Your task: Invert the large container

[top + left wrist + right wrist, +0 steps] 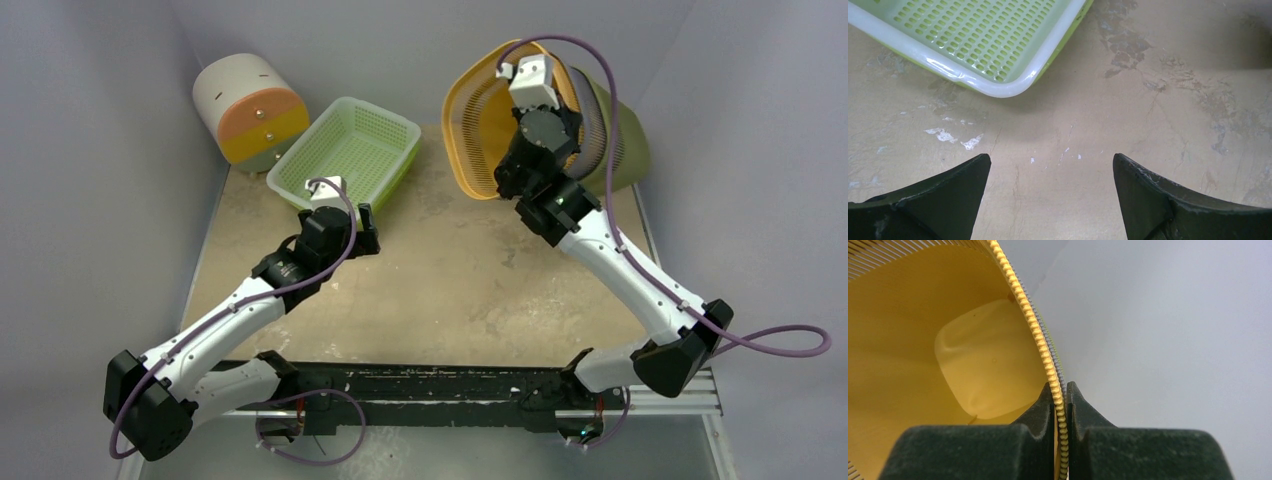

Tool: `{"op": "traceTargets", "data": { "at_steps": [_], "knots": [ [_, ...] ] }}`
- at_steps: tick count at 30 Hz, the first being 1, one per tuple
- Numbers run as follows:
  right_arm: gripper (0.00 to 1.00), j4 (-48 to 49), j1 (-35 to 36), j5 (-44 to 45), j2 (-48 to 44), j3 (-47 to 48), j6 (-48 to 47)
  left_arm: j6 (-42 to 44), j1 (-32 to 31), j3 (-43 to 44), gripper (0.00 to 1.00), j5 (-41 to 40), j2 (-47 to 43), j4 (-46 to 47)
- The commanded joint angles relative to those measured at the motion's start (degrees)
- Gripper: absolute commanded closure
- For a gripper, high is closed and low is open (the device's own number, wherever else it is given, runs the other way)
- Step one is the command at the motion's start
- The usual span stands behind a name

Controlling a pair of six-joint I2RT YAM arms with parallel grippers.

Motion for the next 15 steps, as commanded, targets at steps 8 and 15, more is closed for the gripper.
{"op": "traceTargets", "data": {
  "at_steps": [8, 15],
  "knots": [
    [1.00, 4.7, -5.2, -7.0, 2.0, 7.2, 7.5, 0.1, -0.2, 1.4, 0.11, -1.4, -1.5, 0.0],
    [1.00, -19.1, -5.1, -19.8, 6.1, 23.7, 24.9, 0.3, -0.2, 1.0, 0.11, -2.2, -1.2, 0.5]
  ]
}}
